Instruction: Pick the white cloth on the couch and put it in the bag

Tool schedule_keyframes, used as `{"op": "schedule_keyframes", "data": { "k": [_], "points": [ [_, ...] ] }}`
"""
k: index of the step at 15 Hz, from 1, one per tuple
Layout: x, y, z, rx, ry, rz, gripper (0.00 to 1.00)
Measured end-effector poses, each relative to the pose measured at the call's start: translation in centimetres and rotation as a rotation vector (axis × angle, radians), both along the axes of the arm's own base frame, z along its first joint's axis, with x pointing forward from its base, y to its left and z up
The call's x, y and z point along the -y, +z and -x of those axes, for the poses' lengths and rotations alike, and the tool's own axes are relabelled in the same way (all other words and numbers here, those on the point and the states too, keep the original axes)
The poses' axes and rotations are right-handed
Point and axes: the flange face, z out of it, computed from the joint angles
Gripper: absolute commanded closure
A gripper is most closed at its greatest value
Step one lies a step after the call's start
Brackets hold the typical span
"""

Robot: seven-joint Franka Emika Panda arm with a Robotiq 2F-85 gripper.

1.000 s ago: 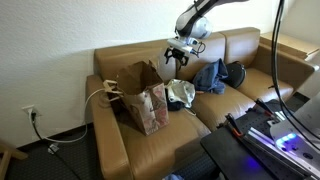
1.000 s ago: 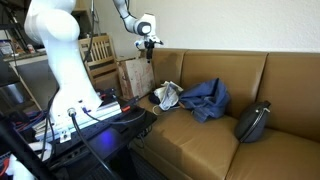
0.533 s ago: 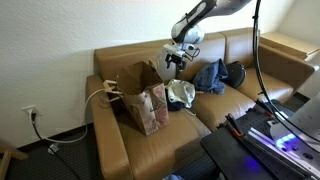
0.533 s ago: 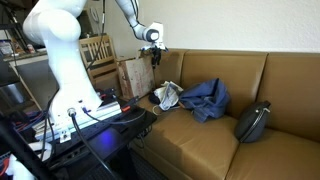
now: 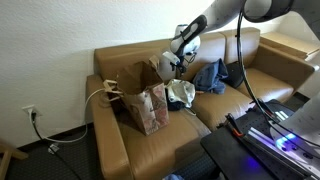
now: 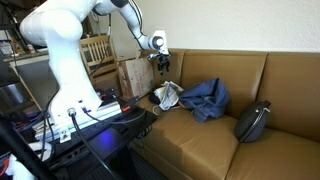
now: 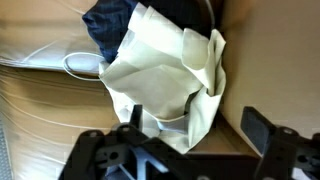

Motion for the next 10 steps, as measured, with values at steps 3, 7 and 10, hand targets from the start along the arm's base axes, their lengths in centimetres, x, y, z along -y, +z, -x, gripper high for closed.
{"op": "schedule_keyframes", "data": {
  "k": [3, 7, 10],
  "points": [
    [1.4, -4.6, -0.5, -0.087, -0.093, 0.033, 0.00],
    [3.3, -7.8, -2.3, -0.103, -0.189, 0.006, 0.00],
    [4.7, -9.3, -3.1, -0.138, -0.266, 0.011, 0.00]
  ]
}}
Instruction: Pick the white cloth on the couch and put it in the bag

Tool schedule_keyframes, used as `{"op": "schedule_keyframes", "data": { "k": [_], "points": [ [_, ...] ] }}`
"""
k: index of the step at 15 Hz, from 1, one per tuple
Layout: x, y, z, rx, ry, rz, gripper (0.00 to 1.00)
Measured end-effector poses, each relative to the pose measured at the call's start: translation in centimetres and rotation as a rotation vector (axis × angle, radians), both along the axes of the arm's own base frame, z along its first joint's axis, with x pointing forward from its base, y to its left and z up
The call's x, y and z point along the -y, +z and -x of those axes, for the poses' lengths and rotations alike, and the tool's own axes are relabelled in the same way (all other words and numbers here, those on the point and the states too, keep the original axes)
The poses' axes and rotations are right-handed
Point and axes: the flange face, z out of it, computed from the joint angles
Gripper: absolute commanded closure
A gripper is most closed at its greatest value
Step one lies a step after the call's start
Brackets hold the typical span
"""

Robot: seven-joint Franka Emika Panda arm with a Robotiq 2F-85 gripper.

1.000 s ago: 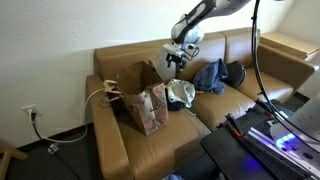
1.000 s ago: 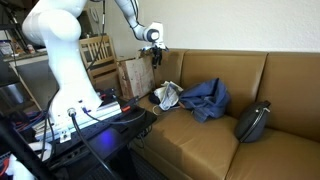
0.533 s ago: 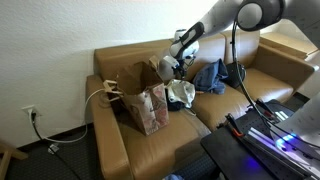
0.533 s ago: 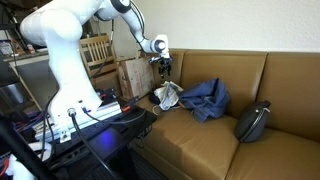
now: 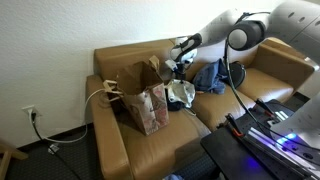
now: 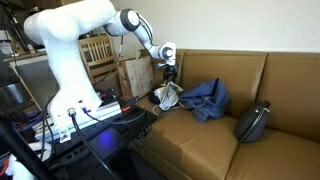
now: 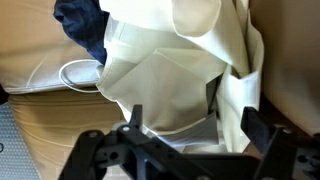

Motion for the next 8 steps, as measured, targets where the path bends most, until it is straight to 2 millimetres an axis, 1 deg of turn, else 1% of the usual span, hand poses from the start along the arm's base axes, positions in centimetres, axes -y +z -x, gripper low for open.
{"op": "schedule_keyframes", "data": {
  "k": [4, 8],
  "points": [
    [0.1, -1.7, -0.1, -0.074, -0.071, 0.017, 0.00],
    [0.3, -2.1, -0.1, -0.118, -0.130, 0.032, 0.00]
  ]
}}
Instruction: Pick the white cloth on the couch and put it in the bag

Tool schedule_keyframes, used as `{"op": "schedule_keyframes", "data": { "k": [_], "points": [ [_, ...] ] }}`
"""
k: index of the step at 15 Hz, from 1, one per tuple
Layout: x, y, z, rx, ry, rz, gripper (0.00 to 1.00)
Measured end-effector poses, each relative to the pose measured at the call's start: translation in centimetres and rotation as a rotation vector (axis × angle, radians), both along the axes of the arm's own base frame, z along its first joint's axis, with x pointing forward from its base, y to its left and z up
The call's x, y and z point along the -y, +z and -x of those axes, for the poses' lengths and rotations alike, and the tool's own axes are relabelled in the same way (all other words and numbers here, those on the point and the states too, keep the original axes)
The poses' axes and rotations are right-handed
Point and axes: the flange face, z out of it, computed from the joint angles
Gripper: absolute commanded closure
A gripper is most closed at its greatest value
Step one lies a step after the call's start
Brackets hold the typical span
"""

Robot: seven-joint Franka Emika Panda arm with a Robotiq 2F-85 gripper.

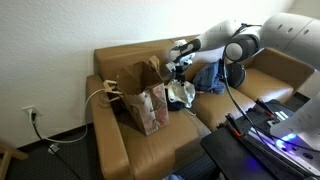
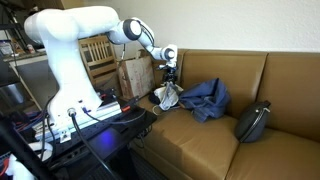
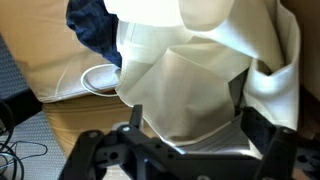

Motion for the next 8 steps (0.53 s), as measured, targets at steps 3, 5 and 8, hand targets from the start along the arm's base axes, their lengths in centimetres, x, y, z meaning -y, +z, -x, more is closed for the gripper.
{"op": "schedule_keyframes", "data": {
  "k": [3, 5, 8],
  "points": [
    [0.9, -0.3, 0.5, -0.045, -0.059, 0.025, 0.34],
    [1.6, -0.5, 1.1, -0.084, -0.091, 0.045, 0.48],
    [2.5, -0.7, 1.7, -0.133, -0.128, 0.058, 0.68]
  ]
}}
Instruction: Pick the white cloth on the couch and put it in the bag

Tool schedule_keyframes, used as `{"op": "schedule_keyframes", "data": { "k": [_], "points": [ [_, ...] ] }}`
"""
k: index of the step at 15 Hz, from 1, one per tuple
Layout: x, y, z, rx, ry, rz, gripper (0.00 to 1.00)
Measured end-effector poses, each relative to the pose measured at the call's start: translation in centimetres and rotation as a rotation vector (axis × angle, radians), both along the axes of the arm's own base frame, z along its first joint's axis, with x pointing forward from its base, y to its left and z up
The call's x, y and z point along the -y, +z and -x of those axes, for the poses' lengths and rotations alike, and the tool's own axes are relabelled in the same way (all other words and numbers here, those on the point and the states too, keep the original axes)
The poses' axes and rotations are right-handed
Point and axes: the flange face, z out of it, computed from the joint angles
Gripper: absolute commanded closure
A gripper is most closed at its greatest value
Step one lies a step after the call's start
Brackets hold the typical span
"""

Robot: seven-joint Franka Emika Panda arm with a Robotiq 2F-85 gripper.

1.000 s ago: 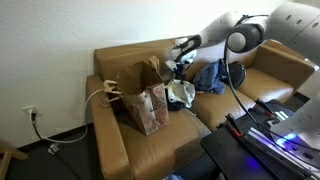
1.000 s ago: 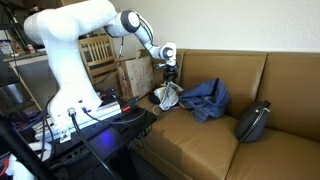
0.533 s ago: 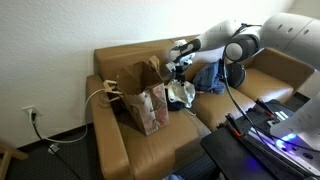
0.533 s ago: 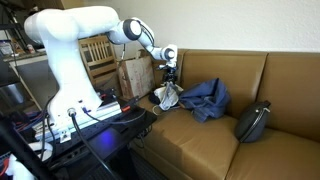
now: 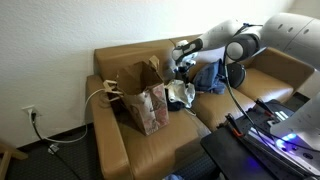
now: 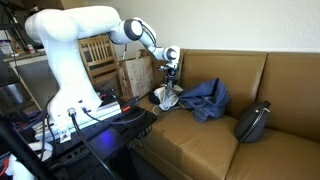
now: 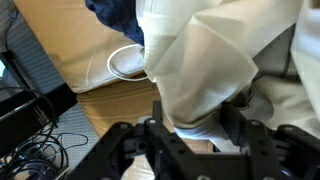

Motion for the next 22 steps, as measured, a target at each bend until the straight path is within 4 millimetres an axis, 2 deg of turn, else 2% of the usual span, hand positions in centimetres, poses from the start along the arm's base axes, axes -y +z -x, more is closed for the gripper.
{"op": "schedule_keyframes", "data": {
  "k": [4, 6, 9, 11, 13, 17, 22],
  "points": [
    [0.3, -0.1, 0.2, -0.016, -0.015, -0.004, 0.96],
    [0.3, -0.1, 0.2, -0.016, -0.017, -0.008, 1.00],
    [-0.3, 0.3, -0.1, -0.009, -0.026, -0.051, 0.99],
    [-1.2, 1.7, -1.0, 0.008, -0.019, -0.143, 0.99],
    [-2.1, 5.2, -2.7, 0.058, 0.004, -0.234, 0.99],
    [-2.4, 15.6, -6.4, 0.195, 0.068, -0.398, 0.99],
    [-1.8, 27.6, -8.4, 0.376, 0.223, -0.551, 0.99]
  ]
}}
